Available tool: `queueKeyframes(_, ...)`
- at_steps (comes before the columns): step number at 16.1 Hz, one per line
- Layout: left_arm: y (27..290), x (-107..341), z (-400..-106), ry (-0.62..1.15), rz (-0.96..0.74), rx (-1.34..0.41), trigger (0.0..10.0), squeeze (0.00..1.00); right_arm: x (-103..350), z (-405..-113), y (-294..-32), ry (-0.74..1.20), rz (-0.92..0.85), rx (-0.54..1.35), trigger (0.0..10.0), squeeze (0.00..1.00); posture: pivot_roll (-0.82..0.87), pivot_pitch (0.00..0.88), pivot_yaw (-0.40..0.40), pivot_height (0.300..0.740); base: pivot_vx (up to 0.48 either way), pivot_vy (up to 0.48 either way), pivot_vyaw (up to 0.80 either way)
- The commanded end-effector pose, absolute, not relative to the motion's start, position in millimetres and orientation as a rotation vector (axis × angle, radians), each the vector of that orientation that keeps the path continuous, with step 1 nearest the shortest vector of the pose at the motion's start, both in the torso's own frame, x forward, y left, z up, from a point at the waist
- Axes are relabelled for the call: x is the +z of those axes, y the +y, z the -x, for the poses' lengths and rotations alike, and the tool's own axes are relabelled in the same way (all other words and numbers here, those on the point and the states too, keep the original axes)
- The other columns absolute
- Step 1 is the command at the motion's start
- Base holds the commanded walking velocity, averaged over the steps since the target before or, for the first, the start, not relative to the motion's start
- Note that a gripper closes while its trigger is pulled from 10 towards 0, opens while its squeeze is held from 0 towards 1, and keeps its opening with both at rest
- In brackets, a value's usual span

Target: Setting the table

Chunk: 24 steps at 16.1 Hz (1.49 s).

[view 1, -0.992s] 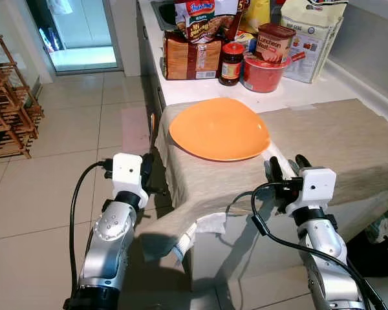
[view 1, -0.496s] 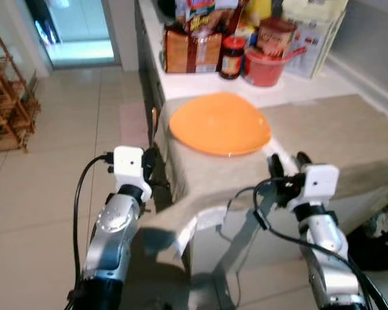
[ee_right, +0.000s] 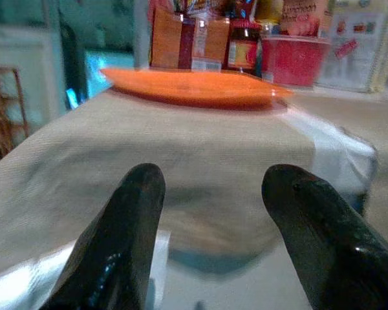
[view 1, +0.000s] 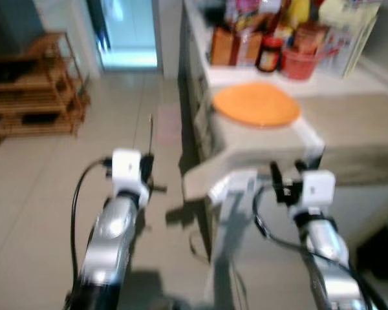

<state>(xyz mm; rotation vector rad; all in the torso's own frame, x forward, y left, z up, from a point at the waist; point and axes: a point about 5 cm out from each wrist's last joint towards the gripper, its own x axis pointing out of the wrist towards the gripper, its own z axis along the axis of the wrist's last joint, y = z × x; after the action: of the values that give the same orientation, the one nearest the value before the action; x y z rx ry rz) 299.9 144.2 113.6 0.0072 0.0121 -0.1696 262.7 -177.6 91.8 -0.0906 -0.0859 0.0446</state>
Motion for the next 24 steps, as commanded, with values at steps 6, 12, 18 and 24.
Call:
queueKeyframes(6,137,118,-297,-0.011,-0.025,-0.208,0.0,0.0,95,-266,-181,-0.092,0.102,0.032,10.0,0.0,0.02,0.0,0.007,0.74,0.0,0.0,0.0)
queueKeyframes(12,132,116,-295,-0.003,-0.046,-0.224,0.0,0.0,95,-269,-177,-0.081,0.128,0.043,10.0,0.0,0.02,0.0,0.007,0.74,0.0,-0.48,0.13)
queueKeyframes(18,131,111,-296,0.029,-0.053,-0.216,0.0,0.0,90,-268,-175,-0.055,0.132,0.054,10.0,0.0,0.02,0.0,0.007,0.74,0.0,-0.48,0.6)
queueKeyframes(24,129,107,-299,0.052,-0.064,-0.201,0.0,0.0,91,-268,-176,-0.062,0.14,0.05,10.0,0.0,0.01,0.0,0.009,0.74,0.0,-0.48,0.0)
